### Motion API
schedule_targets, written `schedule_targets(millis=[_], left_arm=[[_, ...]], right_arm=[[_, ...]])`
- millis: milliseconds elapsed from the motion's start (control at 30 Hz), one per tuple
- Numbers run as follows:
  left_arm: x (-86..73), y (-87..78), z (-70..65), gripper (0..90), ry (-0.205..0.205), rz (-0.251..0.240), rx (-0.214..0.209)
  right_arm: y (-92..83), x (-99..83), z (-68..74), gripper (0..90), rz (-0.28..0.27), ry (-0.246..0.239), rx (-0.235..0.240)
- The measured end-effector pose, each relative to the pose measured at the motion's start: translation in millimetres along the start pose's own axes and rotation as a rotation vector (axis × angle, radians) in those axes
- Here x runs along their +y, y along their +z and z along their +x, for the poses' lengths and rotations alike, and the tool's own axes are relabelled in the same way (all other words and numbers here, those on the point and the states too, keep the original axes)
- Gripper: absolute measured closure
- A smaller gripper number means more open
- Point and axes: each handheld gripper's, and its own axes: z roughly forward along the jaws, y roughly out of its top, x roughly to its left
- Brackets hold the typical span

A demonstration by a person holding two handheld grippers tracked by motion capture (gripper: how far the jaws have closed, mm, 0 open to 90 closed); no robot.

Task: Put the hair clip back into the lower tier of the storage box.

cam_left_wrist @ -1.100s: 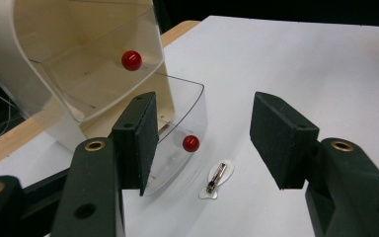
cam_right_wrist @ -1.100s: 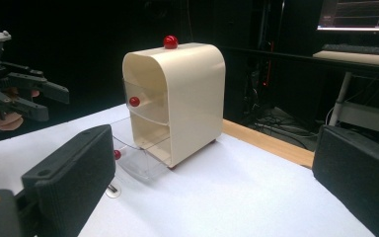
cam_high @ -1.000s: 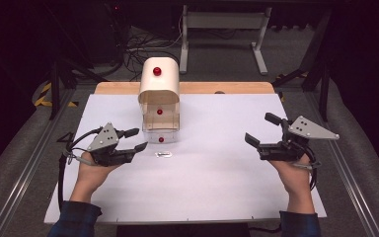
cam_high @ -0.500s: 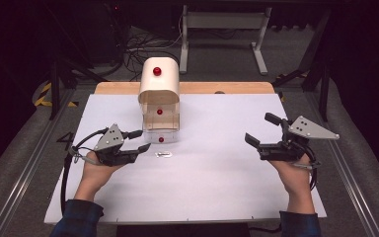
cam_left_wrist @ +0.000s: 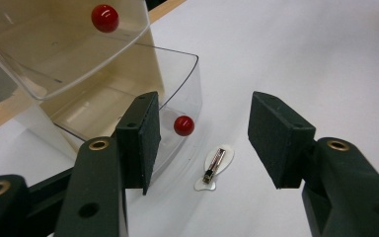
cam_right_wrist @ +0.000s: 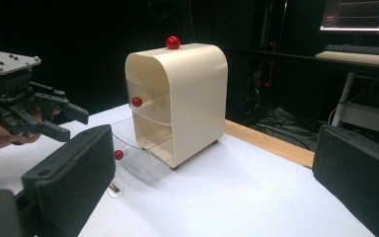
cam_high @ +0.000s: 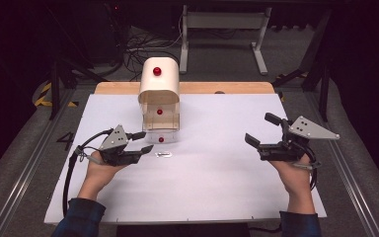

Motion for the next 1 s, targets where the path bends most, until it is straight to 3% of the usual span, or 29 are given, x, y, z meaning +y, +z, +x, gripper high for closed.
schedule_targets(millis=[1000], left_arm=[[-13.0, 31.4, 0.7, 50.7, 0.019, 0.065, -0.084]], right_arm=[[-1.3, 0.5, 0.1, 3.3, 0.002, -0.001, 0.010]])
